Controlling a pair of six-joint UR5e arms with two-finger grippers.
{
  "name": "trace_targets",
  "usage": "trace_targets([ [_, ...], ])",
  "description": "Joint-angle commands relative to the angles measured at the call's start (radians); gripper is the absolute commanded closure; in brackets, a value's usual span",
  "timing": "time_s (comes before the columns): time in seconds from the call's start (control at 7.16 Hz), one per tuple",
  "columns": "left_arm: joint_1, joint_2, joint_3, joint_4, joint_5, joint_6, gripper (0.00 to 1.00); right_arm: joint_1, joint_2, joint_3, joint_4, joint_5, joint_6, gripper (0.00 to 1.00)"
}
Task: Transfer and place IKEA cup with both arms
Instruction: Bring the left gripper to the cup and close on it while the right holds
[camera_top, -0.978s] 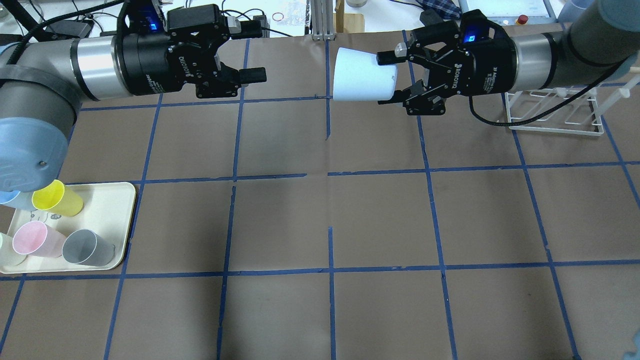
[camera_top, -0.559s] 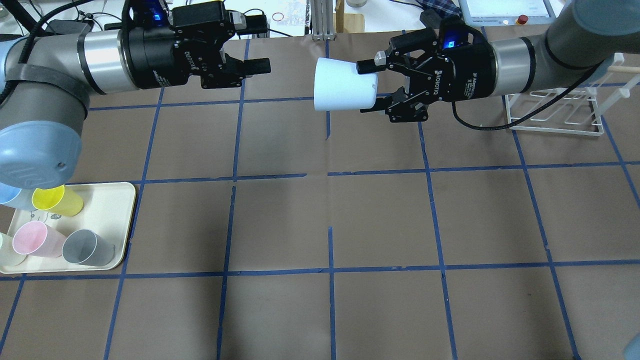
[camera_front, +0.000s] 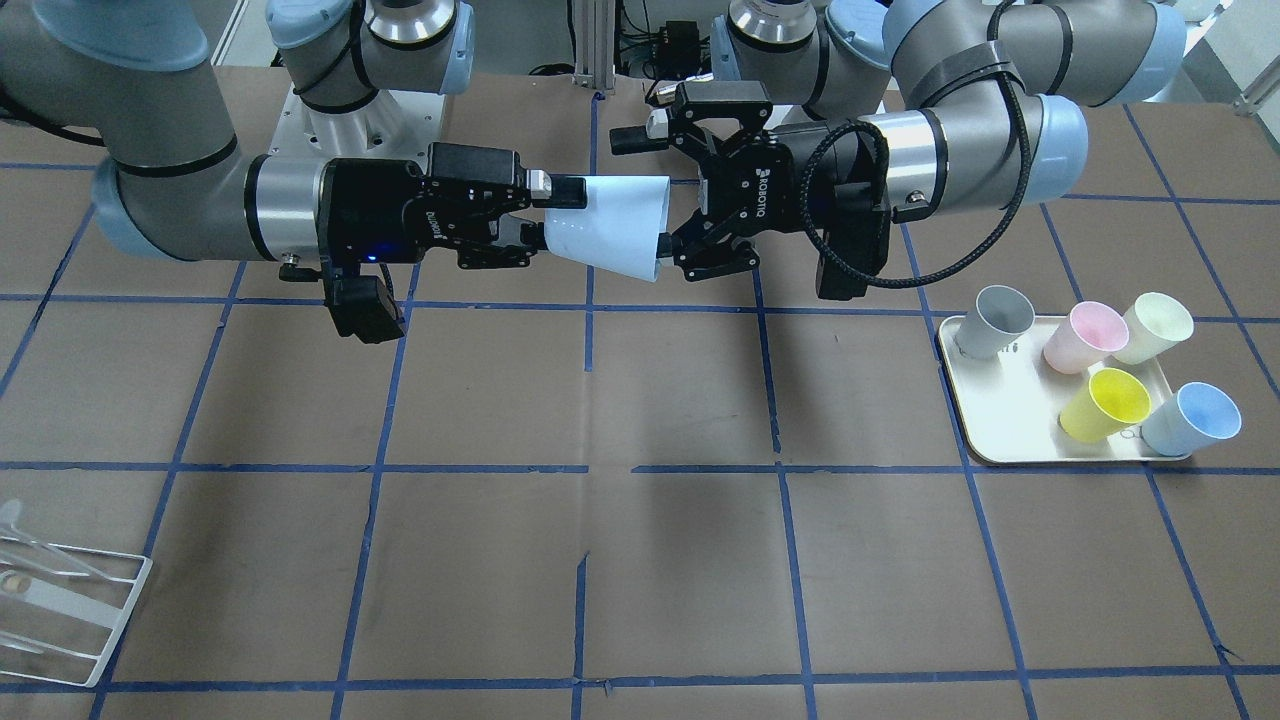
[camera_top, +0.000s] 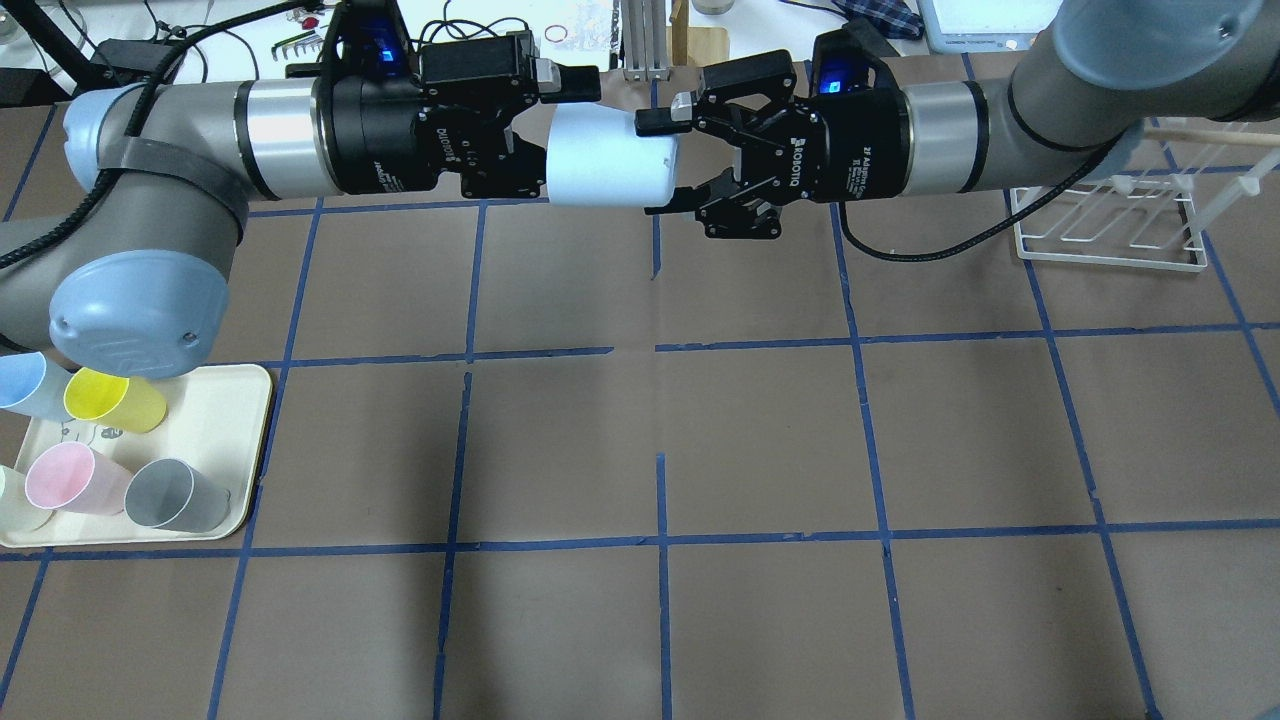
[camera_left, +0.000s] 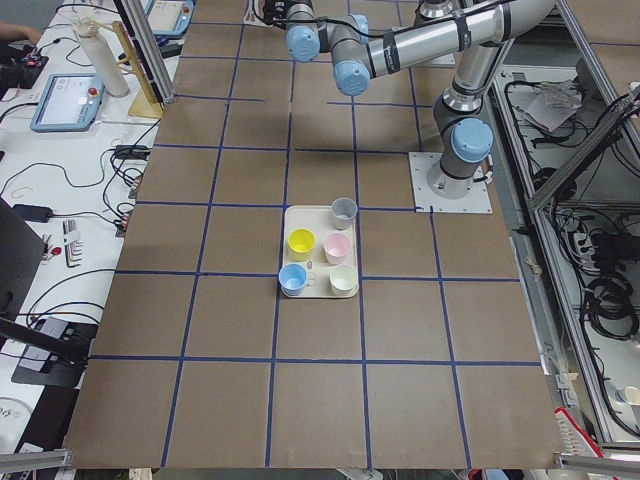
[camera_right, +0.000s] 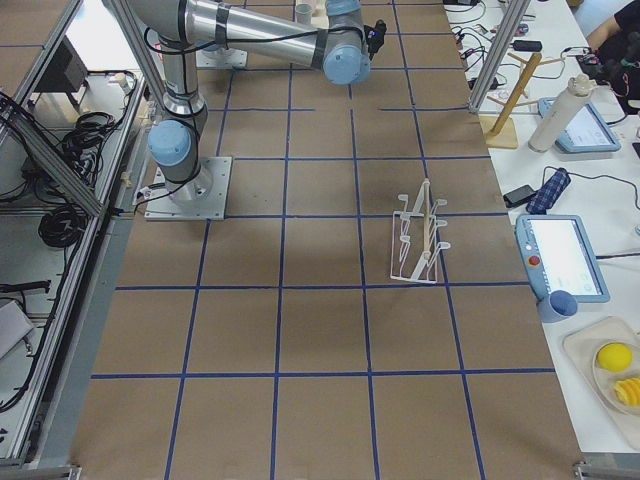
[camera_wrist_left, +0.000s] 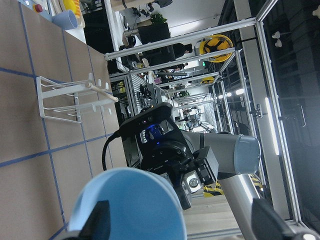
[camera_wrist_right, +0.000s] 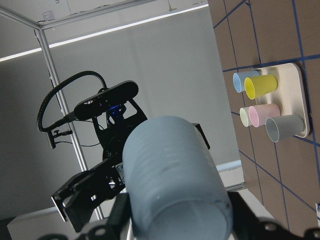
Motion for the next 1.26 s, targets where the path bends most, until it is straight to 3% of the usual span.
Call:
trace_targets([
  [0.0, -0.004, 0.005, 0.003, 0.003, 0.0, -0.045, 0.0, 0.008, 0.001, 0.0, -0.003, 0.012, 0.0, 0.57],
  [0.56, -0.006, -0.001, -0.003, 0.002, 0.0, -0.057, 0.0, 0.002, 0.004, -0.003, -0.001, 0.009, 0.001, 0.46],
  [0.84, -0.006, 0.016, -0.001, 0.003, 0.0, -0.059, 0.67, -0.015, 0.002, -0.006, 0.0, -0.001, 0.001, 0.41],
  [1.12, -0.006, 0.022, 0.005, 0.003, 0.0, -0.08, 0.92, -0.018, 0.001, -0.006, 0.004, -0.001, 0.001, 0.38],
])
